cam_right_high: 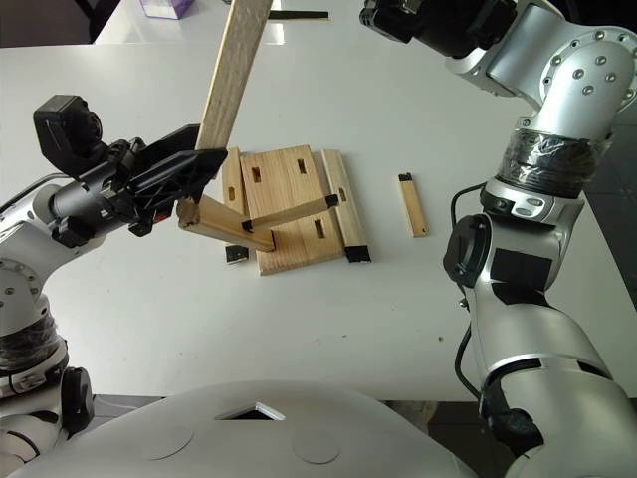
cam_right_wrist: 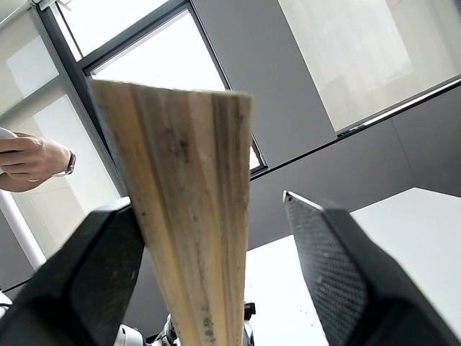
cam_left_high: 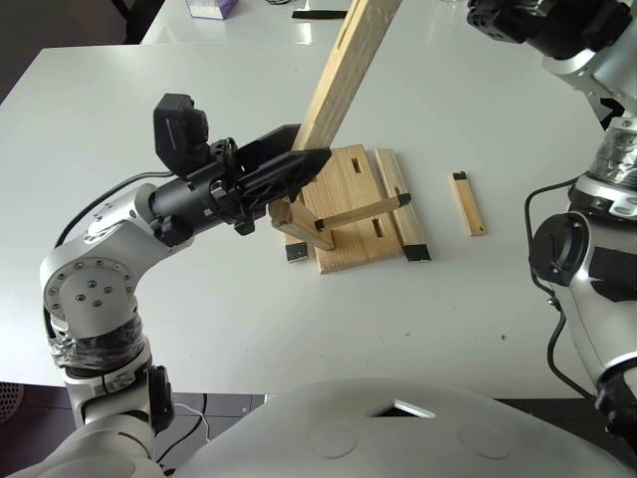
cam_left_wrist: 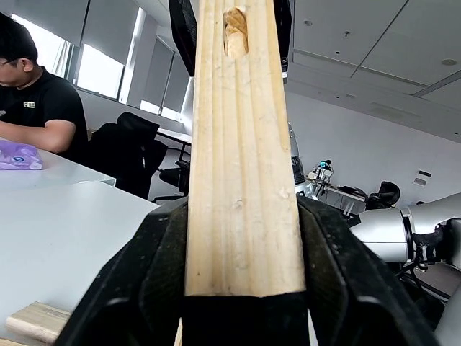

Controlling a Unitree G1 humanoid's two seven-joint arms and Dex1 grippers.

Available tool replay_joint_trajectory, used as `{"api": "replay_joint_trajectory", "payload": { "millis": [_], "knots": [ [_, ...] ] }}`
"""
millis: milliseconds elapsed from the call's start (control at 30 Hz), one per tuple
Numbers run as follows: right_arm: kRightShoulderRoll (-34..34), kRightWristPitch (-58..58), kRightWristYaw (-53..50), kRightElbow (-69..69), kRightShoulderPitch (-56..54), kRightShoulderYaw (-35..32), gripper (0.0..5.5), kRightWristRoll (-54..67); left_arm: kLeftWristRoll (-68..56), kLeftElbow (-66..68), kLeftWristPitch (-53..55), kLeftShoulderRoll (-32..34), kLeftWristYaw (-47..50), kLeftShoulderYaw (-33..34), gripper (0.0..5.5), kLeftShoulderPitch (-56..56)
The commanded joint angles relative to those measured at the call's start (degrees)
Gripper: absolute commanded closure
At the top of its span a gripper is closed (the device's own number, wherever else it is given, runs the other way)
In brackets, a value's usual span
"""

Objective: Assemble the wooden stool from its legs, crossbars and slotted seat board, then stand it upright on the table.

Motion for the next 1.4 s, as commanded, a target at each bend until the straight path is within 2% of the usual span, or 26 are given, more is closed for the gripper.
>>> {"api": "replay_joint_trajectory", "payload": {
  "millis": [33, 433, 700, 1133, 1167, 1267, 1400],
  "knots": [
    [-0.7, 0.4, -1.0, -0.6, -1.8, -0.2, 2.19, 0.5, 0.9, -0.5, -0.2, 1.6, 0.0, -1.4, 3.44, 1.3],
    [-0.9, 1.0, -2.2, -1.4, -4.0, -0.9, 2.19, 3.3, 3.0, 1.2, -2.2, 5.3, -0.9, -3.5, 3.44, 0.8],
    [-1.1, 0.0, -4.2, -3.2, -3.4, -0.7, 3.45, 4.0, 2.6, 1.4, -3.2, 6.0, -0.3, -3.3, 3.44, -0.6],
    [-1.2, -5.2, -5.8, -6.2, -2.4, -1.6, 3.46, 3.1, 4.0, 3.5, -6.4, 4.6, 5.5, -0.3, 3.44, -4.0],
    [-1.4, -6.0, -5.6, -6.4, -2.5, -1.6, 3.46, 2.6, 3.7, 4.2, -6.5, 4.7, 5.7, 0.3, 3.08, -4.4],
    [-3.1, -8.8, -4.4, -5.6, -3.7, -2.3, 3.46, 0.4, 3.6, 6.5, -7.0, 5.2, 8.0, 2.0, 2.48, -6.6],
    [-5.5, -12.7, -1.5, -4.1, -4.8, -1.9, 3.46, -3.8, 4.9, 7.4, -7.5, 5.5, 9.1, 2.5, 2.46, -7.0]
  ]
}}
